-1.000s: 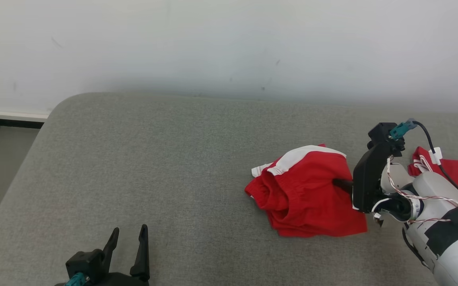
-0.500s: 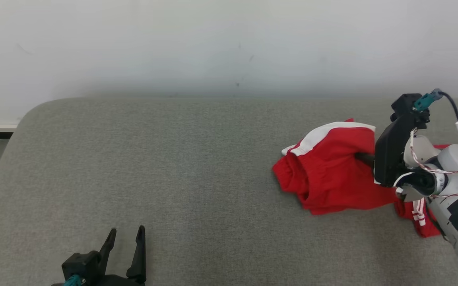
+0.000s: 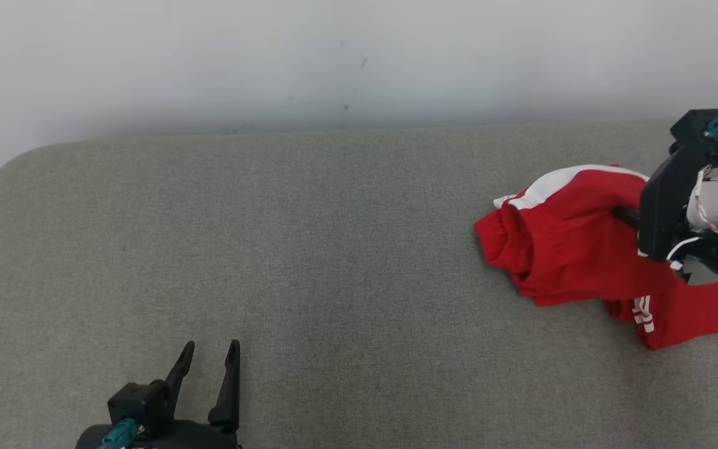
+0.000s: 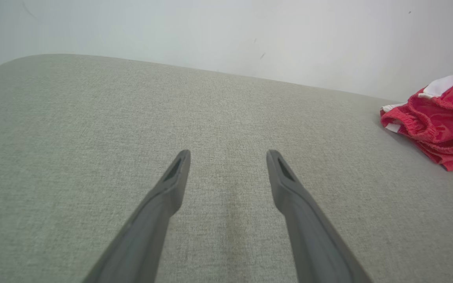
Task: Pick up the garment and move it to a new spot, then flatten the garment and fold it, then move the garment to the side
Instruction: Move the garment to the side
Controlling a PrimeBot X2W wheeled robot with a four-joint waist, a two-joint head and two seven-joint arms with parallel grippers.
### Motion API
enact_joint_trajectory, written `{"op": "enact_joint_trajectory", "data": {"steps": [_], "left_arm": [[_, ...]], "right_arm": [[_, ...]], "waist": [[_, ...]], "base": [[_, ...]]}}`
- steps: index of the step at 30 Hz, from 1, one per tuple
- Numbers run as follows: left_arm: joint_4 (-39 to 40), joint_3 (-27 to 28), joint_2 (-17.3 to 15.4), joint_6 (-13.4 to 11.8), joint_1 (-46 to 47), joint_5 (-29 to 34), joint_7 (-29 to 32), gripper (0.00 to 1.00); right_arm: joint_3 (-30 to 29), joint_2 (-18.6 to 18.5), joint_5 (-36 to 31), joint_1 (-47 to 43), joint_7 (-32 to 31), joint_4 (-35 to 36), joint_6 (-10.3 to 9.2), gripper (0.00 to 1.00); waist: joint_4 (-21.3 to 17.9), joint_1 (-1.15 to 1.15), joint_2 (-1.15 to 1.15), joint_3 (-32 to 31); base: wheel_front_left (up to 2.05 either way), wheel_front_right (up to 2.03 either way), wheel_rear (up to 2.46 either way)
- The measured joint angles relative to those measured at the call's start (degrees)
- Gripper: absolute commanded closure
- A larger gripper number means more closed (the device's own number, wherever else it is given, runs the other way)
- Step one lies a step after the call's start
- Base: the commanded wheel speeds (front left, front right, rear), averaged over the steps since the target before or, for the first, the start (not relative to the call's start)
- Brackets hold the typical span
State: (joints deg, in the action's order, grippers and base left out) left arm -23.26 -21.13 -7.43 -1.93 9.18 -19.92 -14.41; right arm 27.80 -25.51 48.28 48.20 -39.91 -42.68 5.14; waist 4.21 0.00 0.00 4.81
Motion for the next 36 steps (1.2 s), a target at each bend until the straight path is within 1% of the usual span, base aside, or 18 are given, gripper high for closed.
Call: {"op": "enact_joint_trajectory", "data": {"steps": [4, 15, 23, 27, 32, 36], "left_arm": [[0.0, -0.3, 0.0, 0.5, 0.6, 0.2, 0.0, 0.0], [0.1, -1.8, 0.0, 1.5, 1.8, 0.7, 0.0, 0.0], [0.8, -1.9, -0.5, 1.9, 1.8, 0.8, 0.0, 0.0], [1.6, -2.3, -0.6, 2.0, 1.9, 1.2, 0.0, 0.0], [2.2, -2.7, -0.6, 2.5, 2.0, 1.3, 0.0, 0.0], [2.5, -3.0, -0.9, 2.5, 2.9, 1.3, 0.0, 0.0]], "right_arm": [[-0.3, -1.2, -0.2, 1.6, 0.0, -1.4, 0.18, 1.0], [-0.1, -3.8, -3.1, 4.5, 0.6, -5.1, 0.13, 1.0], [1.0, -4.5, -5.3, 7.4, 1.2, -6.4, -0.18, 1.0], [1.3, -5.6, -6.1, 7.7, 1.7, -7.3, -0.62, 1.0], [1.6, -7.0, -7.3, 8.8, 2.6, -8.4, -0.65, 1.0], [2.6, -8.4, -9.6, 9.6, 3.6, -9.2, -0.92, 1.0]], "waist": [[-0.2, 0.0, 0.0, 0.8], [-0.4, 0.0, 0.0, 2.4], [-1.0, 0.0, 0.0, 3.4], [-1.6, 0.0, 0.0, 4.3], [-2.1, 0.0, 0.0, 5.5], [-2.3, 0.0, 0.0, 6.5]], "base": [[0.0, 0.0, 0.0], [0.0, 0.0, 0.0], [0.0, 0.0, 0.0], [0.0, 0.0, 0.0], [0.0, 0.0, 0.0], [0.0, 0.0, 0.0]]}}
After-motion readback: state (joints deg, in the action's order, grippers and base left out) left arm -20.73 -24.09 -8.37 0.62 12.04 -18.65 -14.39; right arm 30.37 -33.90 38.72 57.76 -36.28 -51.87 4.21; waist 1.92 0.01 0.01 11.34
